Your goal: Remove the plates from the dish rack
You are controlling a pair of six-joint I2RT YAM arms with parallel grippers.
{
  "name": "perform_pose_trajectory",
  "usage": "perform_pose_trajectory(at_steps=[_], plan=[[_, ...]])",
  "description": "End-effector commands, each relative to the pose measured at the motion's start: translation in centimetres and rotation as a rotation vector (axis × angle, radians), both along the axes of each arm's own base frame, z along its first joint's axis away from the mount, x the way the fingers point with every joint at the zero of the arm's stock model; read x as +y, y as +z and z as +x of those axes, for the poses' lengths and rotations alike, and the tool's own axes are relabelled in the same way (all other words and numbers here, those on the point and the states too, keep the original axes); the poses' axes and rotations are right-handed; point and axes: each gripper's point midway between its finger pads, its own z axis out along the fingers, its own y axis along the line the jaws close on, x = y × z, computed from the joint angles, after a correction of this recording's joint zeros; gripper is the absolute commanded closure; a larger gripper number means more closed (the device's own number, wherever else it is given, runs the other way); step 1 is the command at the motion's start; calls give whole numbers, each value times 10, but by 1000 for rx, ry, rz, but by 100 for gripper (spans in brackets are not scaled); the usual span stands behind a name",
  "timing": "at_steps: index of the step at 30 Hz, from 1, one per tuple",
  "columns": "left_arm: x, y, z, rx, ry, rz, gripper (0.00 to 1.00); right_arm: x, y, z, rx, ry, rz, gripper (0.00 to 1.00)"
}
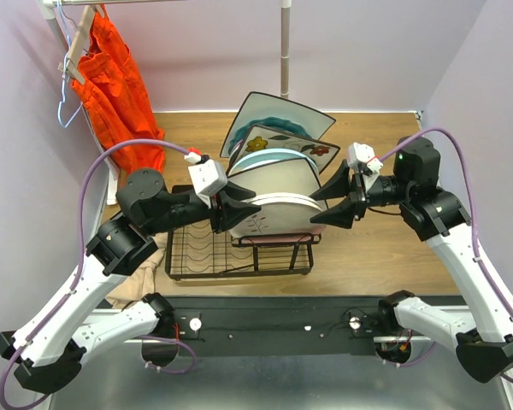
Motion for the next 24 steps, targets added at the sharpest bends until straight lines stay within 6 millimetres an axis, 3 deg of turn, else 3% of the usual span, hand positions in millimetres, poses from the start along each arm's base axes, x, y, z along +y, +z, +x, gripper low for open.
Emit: perform_pose_trajectory(at_steps=[1,5,15,17,19,24], plan=[[-1,-1,-13,-28,-64,-8,64,2,12,3,-54,-51,9,43],[-3,-4,-12,-21,-75,-9,72,1,5,5,-33,-87,-4,46],[-5,4,-16,-25,-94,-30,73,-5,4,5,-51,-155,-10,42],[-6,5,-17,-19,-102,-36,63,-6,8,1,-67,-154,0,34],[-5,9,-20,-25,-111,-46,56,-7,15,-2,-82,-151,12,34],[-2,19,-29,-29,-135,-76,54,-9,31,-14,-115,-116,41,34]])
